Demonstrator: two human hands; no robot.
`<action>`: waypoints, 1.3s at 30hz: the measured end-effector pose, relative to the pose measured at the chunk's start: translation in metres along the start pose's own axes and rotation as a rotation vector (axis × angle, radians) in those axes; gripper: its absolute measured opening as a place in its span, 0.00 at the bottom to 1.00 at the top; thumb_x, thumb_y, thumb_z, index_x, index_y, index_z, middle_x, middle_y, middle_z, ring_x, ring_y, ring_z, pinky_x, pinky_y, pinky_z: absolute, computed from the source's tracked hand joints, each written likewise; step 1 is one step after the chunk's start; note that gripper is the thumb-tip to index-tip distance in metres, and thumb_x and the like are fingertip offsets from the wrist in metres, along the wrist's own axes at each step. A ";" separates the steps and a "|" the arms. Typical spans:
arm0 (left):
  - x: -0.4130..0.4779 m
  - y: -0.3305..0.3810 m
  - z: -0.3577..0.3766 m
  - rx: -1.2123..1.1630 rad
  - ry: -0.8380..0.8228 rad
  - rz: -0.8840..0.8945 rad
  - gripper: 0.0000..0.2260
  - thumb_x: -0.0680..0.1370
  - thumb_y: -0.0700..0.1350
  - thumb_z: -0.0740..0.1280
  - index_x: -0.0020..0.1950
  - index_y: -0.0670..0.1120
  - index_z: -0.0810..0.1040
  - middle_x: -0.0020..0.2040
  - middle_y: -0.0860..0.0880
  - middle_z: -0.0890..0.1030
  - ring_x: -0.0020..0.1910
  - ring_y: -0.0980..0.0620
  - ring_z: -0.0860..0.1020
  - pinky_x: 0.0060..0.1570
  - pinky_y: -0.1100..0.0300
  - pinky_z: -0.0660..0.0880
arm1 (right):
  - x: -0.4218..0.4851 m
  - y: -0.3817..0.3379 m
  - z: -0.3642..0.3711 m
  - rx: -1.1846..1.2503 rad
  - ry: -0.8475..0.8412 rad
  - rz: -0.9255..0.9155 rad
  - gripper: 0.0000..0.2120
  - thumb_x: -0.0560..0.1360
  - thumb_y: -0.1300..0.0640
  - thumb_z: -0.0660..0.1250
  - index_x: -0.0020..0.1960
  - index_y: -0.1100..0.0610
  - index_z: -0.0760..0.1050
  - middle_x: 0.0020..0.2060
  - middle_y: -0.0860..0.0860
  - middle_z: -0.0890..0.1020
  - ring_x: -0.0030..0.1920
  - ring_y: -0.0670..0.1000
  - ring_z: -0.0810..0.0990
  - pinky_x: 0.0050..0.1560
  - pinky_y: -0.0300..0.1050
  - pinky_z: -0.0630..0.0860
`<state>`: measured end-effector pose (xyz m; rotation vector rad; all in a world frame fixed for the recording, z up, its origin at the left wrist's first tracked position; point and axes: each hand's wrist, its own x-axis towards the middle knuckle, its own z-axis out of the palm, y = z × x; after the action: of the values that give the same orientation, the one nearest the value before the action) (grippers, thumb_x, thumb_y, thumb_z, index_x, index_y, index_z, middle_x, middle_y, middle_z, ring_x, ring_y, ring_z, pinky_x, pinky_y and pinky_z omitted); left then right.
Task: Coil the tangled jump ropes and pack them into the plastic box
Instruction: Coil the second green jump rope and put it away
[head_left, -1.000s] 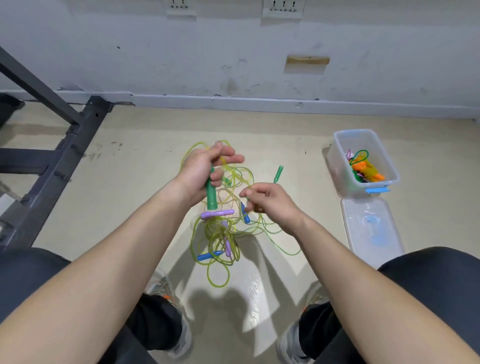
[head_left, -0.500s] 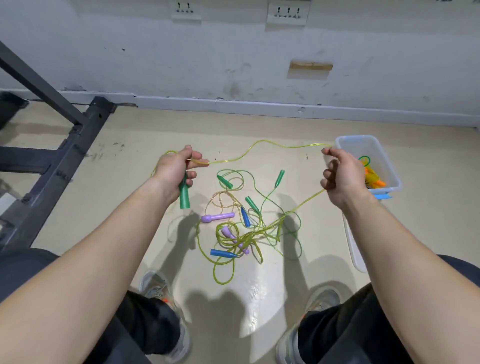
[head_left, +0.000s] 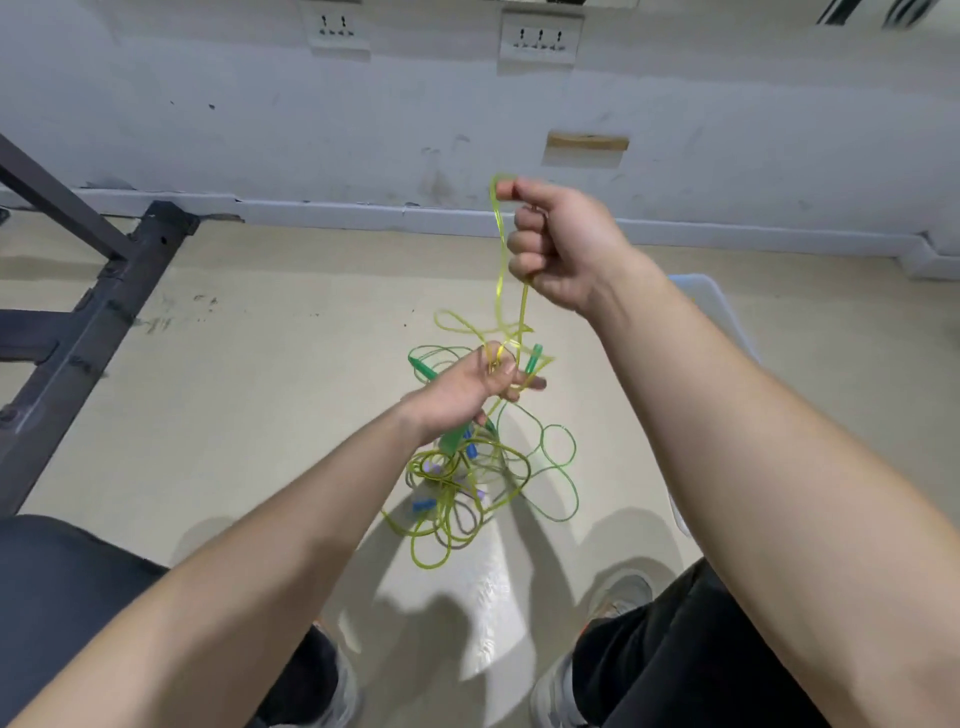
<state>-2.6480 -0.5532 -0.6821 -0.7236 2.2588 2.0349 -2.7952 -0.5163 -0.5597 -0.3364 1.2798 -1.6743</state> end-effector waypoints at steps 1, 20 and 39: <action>-0.001 -0.002 0.001 0.010 0.001 -0.002 0.08 0.85 0.52 0.59 0.55 0.47 0.70 0.53 0.54 0.86 0.49 0.57 0.80 0.31 0.63 0.69 | 0.000 -0.005 0.001 0.002 0.023 -0.043 0.10 0.83 0.59 0.58 0.46 0.56 0.75 0.26 0.45 0.56 0.23 0.44 0.52 0.22 0.36 0.50; 0.008 0.087 -0.040 -0.655 0.354 0.147 0.08 0.86 0.42 0.59 0.46 0.45 0.68 0.34 0.47 0.80 0.35 0.44 0.85 0.21 0.68 0.63 | -0.027 0.198 -0.061 -0.758 -0.100 0.138 0.05 0.79 0.64 0.64 0.49 0.60 0.79 0.41 0.46 0.79 0.42 0.42 0.76 0.46 0.35 0.73; -0.004 -0.004 -0.010 0.059 0.197 0.066 0.05 0.84 0.46 0.61 0.53 0.54 0.76 0.36 0.65 0.77 0.37 0.66 0.73 0.36 0.73 0.68 | -0.006 0.046 -0.026 -0.118 0.135 0.129 0.05 0.81 0.62 0.66 0.46 0.60 0.76 0.34 0.52 0.80 0.31 0.49 0.84 0.29 0.38 0.79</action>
<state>-2.6405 -0.5613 -0.6835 -0.8934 2.4674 1.9961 -2.7871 -0.4951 -0.6076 -0.2088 1.4732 -1.5374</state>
